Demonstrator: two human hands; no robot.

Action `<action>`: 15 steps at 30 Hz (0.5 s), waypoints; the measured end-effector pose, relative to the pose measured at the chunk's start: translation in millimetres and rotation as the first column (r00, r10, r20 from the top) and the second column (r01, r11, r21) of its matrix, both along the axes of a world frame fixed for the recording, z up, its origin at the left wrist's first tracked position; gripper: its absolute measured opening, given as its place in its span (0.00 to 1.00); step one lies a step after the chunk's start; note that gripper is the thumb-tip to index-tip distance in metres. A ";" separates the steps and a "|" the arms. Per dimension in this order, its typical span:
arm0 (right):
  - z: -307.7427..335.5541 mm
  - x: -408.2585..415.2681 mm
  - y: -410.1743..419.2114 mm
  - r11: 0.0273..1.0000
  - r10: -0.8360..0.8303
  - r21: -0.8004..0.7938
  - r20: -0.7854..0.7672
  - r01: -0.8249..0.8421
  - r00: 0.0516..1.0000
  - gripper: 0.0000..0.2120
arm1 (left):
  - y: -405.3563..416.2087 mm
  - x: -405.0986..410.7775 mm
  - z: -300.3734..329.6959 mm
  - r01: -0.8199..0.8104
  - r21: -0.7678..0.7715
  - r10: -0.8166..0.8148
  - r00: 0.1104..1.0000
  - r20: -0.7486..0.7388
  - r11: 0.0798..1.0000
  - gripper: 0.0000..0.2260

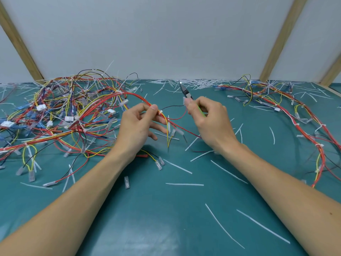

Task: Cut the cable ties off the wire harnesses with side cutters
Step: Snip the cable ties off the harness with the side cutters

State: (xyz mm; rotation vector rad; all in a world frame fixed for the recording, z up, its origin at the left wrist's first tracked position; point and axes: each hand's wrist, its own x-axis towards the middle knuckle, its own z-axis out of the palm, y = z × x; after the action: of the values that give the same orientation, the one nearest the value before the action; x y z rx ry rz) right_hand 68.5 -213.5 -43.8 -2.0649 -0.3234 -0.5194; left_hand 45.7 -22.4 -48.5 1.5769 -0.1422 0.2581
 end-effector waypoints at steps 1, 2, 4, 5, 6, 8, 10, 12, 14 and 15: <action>0.0 -0.8 0.9 1.000 0.000 0.001 0.012 0.000 1.000 0.21 | -1.0 -0.8 -0.4 0.033 0.023 -0.033 0.999 0.002 0.999 0.11; 0.0 -2.0 2.2 1.000 0.005 0.002 0.023 -0.005 1.000 0.19 | -1.7 -1.7 -0.8 0.062 0.048 -0.062 0.998 0.002 0.997 0.11; 0.6 -4.9 4.9 0.999 0.031 0.004 0.044 -0.031 0.999 0.17 | -3.5 -3.3 -1.8 0.110 0.093 -0.111 0.994 -0.001 0.990 0.11; 1.3 -6.6 6.5 0.999 0.050 0.004 0.055 -0.050 0.997 0.15 | -4.4 -4.1 -2.1 0.132 0.113 -0.132 0.991 -0.001 0.985 0.11; 1.9 -8.5 8.3 0.997 0.071 0.004 0.061 -0.072 0.996 0.14 | -5.2 -4.8 -2.5 0.149 0.131 -0.151 0.989 0.000 0.980 0.12; 2.3 -11.8 11.8 0.993 0.118 0.001 0.064 -0.118 0.991 0.09 | -6.3 -6.1 -2.8 0.171 0.158 -0.173 0.985 0.002 0.973 0.12; 1.0 -14.8 14.3 0.989 0.148 -0.021 0.075 -0.147 0.986 0.06 | -6.5 -7.8 -2.0 0.173 0.173 -0.176 0.984 0.000 0.970 0.13; -0.5 -16.2 14.6 0.987 0.152 -0.061 0.090 -0.146 0.984 0.05 | -7.0 -8.6 -1.8 0.161 0.205 -0.166 0.986 0.004 0.965 0.13; -0.7 -17.1 14.9 0.986 0.148 -0.095 0.112 -0.138 0.983 0.05 | -8.4 -9.3 -2.5 0.158 0.241 -0.167 0.986 0.016 0.958 0.13; -0.4 -17.9 15.7 0.985 0.148 -0.108 0.123 -0.135 0.981 0.05 | -9.5 -9.8 -2.9 0.163 0.259 -0.175 0.984 0.026 0.952 0.14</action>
State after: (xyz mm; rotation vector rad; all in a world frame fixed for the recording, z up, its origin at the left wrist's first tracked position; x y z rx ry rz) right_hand 50.5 -197.9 -44.2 -2.0883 -0.5798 -0.5624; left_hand 35.9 -31.9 -51.4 1.8034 -0.3591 0.1471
